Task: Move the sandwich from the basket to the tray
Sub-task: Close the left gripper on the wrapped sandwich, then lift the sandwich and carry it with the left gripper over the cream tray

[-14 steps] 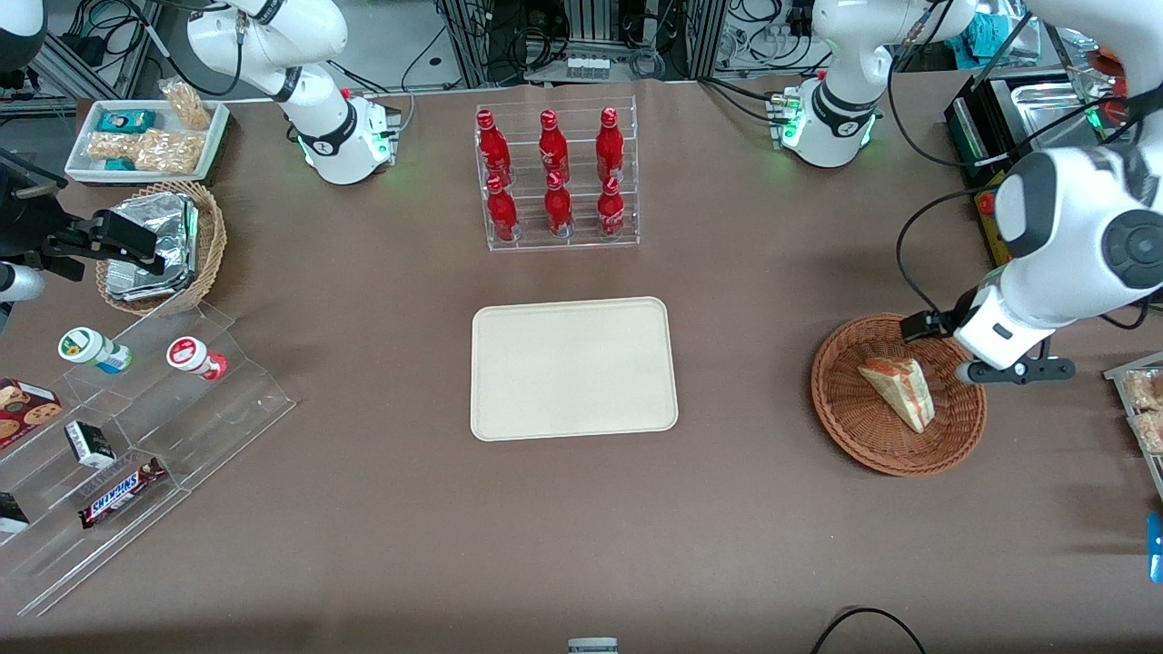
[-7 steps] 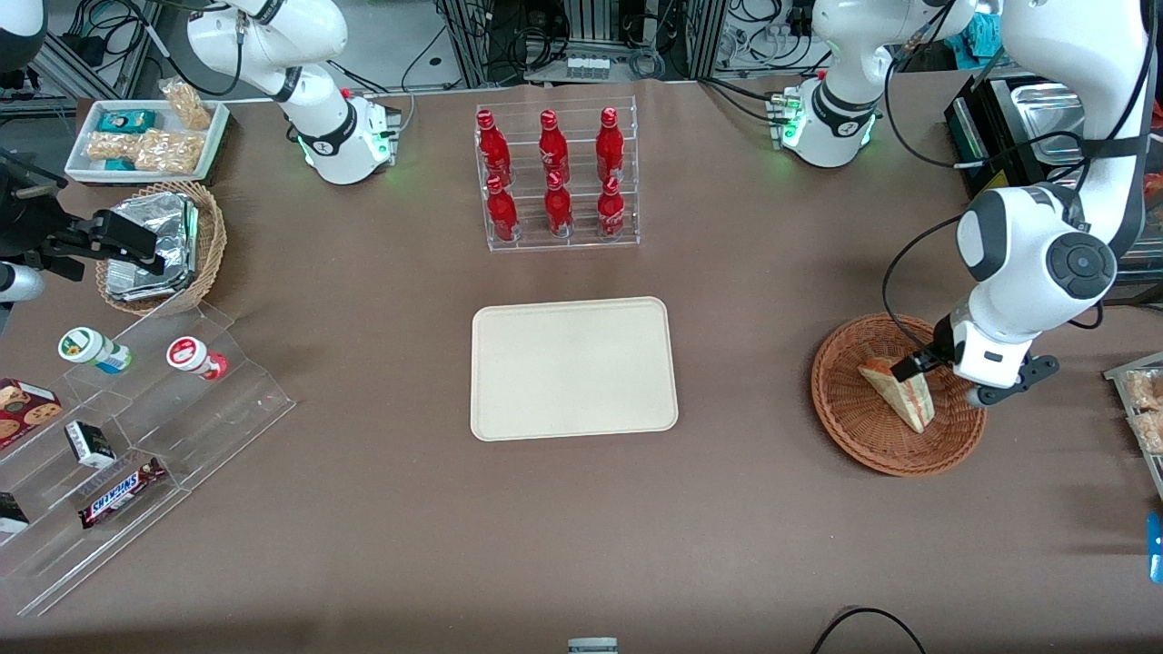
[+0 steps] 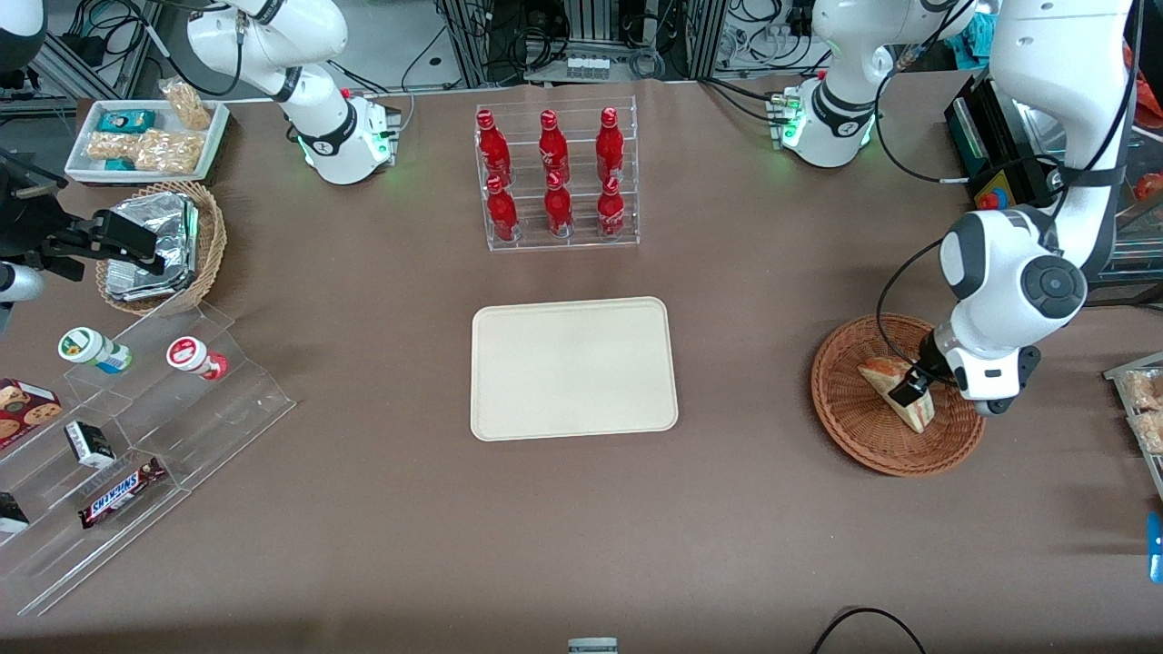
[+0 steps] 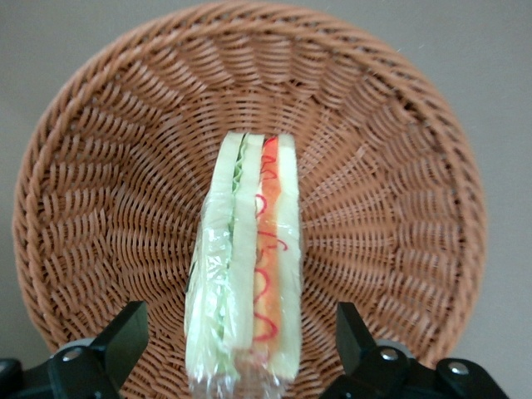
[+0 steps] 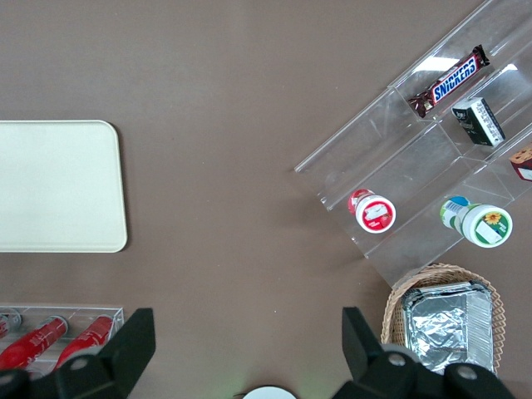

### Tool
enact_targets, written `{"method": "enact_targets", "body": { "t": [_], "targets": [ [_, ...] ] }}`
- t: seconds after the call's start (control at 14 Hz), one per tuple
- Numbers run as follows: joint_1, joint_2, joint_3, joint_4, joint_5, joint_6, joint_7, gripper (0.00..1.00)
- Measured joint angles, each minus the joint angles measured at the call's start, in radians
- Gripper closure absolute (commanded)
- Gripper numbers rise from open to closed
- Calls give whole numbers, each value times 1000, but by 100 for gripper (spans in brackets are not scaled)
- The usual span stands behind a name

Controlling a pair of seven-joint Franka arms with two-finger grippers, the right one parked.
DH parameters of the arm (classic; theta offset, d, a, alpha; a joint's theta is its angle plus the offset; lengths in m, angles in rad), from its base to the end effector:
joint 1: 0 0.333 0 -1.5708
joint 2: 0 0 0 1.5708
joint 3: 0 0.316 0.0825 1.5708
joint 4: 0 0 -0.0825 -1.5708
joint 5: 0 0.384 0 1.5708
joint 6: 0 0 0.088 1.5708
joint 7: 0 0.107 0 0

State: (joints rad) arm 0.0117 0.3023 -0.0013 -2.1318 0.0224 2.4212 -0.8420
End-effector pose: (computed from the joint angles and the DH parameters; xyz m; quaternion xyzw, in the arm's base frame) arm 0.5717 0.0061 0.2638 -0.9140 -0.4057 0.0030 0.0091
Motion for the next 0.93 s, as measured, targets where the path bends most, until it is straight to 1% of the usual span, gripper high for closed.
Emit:
{"method": "enact_targets", "body": {
  "t": [0.07,0.14,0.21,0.29,0.5,0.57,0.71,0.86,0.93],
  "targets": [
    [0,13,0,2,0,3,-5,66],
    [0,23,0,5,0,5,-10,83],
    [0,30,0,8,0,5,-11,88],
    [-1,34,0,9,0,5,-11,90],
    [-4,24,-4,27,0,-20,-11,91],
    [-6,11,-9,50,0,-76,-9,91],
    [-26,-29,-22,134,0,-271,17,91],
    [-83,-61,-28,234,1,-475,91,91],
    [-121,-68,-30,270,1,-534,152,90]
  ]
}}
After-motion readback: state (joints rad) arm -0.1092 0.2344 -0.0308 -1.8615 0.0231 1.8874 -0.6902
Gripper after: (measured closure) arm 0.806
